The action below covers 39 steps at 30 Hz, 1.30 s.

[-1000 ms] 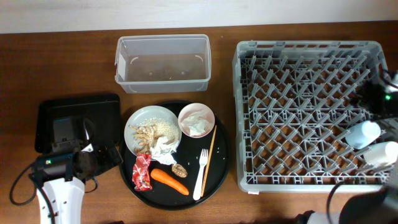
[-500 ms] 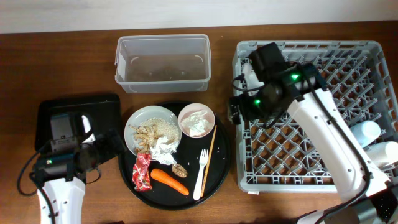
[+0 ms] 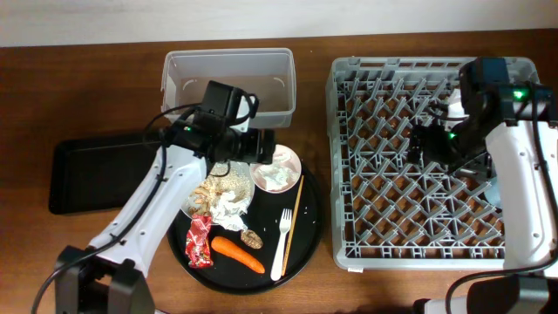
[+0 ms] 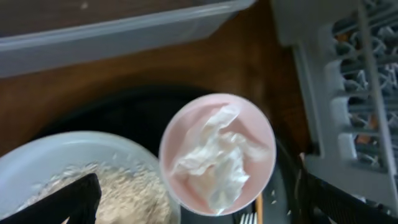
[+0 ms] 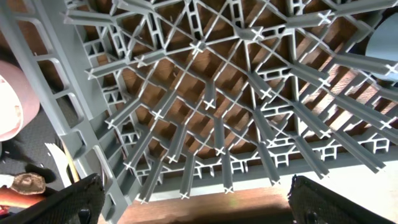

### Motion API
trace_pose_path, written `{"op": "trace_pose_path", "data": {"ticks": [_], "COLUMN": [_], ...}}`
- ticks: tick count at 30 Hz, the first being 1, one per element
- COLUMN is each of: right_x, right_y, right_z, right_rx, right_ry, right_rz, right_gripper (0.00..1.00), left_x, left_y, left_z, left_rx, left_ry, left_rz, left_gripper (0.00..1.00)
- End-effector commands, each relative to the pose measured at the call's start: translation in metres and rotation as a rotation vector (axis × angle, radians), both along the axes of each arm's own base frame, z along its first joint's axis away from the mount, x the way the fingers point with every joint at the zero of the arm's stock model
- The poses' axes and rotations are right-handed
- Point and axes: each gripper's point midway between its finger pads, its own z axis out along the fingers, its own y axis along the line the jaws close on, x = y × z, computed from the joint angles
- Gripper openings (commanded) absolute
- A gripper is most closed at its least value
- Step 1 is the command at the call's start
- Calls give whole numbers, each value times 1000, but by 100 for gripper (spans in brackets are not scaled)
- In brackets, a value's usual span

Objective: Sort waste into correct bins and load items into the dishwasher rack
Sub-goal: 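Grasp the white tissue with the left gripper and drop it in the bin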

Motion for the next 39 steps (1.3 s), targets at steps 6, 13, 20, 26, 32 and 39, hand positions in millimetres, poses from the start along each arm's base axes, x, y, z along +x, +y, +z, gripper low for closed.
{"op": "trace_pose_path", "data": {"ticks": [6,13,20,26,32,39], "right_x": [-2,-2,-2,-2,-4,-5], "right_y": [-2,-2,-3,-3,-2,-2], "right_z": [9,9,9,9,9,8], "right_rx": [-10,-10,-11,-10,-10,-10], "right_ry": [-29,-28,-28,-28,-21,-18], "right_rz": [10,10,10,10,11,18], "right_gripper": [98,98,98,98,98,98], "left_x": [-19,-21,44,133,171,115], "left_y": [-52,-51,-13,43,48,30], "left_z": [-75,-101,32,98,71,48], "left_rx": [52,79,77,29,18,-28], "left_ry": [167,221,-63,-393,-431,-181], "left_rz": [-109,-110,27,236,266,150], "left_gripper": [99,6,1,1,83,99]}}
